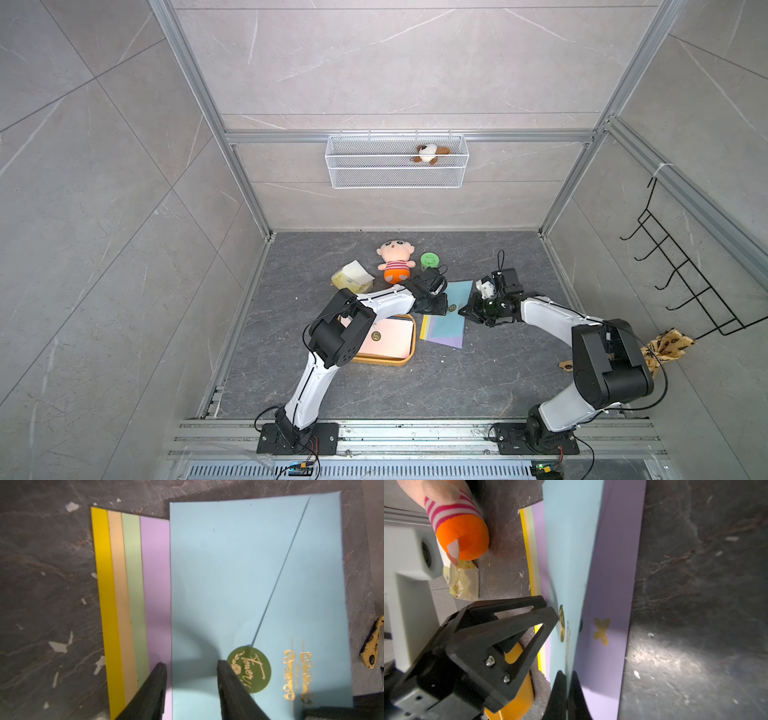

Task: Put the sealed envelopes into the storage box
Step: Pick up the envelope from the center of the board, then place the envelope in the storage box.

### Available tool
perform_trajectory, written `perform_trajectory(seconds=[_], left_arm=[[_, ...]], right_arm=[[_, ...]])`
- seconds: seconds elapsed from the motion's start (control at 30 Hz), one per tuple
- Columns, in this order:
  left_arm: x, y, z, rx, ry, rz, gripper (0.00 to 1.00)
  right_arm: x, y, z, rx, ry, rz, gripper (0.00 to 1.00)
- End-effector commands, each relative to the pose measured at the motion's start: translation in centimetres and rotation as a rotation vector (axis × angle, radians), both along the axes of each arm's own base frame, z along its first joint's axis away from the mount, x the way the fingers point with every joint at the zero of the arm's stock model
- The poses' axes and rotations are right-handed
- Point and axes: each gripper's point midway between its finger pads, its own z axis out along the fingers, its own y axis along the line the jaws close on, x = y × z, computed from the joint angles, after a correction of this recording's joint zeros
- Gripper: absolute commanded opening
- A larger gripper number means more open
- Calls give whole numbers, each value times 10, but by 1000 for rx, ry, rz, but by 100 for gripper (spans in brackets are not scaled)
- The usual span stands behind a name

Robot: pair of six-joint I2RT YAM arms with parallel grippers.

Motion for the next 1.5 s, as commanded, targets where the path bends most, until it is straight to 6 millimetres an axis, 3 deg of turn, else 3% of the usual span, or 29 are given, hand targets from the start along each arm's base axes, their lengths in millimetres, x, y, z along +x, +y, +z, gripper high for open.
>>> perform_trajectory(seconds=[0.0,0.13,0.27,0.37,0.47,0.63,0.73,0.87,1.03,1.2,1.47], left_arm=[[6,4,65,-36,-128,4,52],[15,23,131,-47,-270,65,53],[11,64,172,-47,-356,152,55],[5,108,183,-41,-367,223,55],[-4,161,182,-23,-361,303,55],[-24,248,177,-10,-342,453,56],[-36,284,177,-11,-349,519,56],[-51,313,178,36,-367,568,56],[-64,339,181,91,-420,632,57],[-73,362,183,113,-470,723,57],[-82,373,184,144,-487,744,59]], right_arm=[[4,-4,43,-77,-119,71,0],[4,-7,72,-172,-184,128,0],[3,13,103,-293,-262,249,0],[-2,42,122,-380,-325,389,0],[-8,72,135,-454,-371,533,0],[-26,122,142,-500,-427,768,0],[-42,150,140,-526,-453,915,0],[-70,181,134,-542,-470,1101,0],[-92,202,122,-549,-469,1244,0],[-90,214,112,-586,-456,1321,0],[-83,239,95,-624,-465,1422,0]])
